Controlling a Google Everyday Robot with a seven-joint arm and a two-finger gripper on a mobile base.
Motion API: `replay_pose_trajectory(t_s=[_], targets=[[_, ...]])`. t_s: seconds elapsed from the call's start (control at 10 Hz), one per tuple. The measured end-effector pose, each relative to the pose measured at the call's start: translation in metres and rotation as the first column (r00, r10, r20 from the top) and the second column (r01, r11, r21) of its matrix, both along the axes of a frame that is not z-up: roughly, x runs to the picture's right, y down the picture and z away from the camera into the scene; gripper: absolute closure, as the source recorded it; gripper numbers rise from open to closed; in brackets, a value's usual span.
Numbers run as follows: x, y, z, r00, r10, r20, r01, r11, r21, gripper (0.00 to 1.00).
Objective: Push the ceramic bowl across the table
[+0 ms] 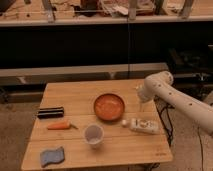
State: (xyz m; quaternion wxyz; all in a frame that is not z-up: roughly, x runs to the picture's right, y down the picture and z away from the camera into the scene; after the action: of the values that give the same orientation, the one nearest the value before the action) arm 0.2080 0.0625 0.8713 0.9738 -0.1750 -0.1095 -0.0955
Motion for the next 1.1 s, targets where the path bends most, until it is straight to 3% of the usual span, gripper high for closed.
replay_pose_trajectory(t_s=[1.1], targets=[[-0.004, 0.003, 0.012, 1.000, -0.028, 0.011, 0.028, 0.9996, 0.002, 0.20]])
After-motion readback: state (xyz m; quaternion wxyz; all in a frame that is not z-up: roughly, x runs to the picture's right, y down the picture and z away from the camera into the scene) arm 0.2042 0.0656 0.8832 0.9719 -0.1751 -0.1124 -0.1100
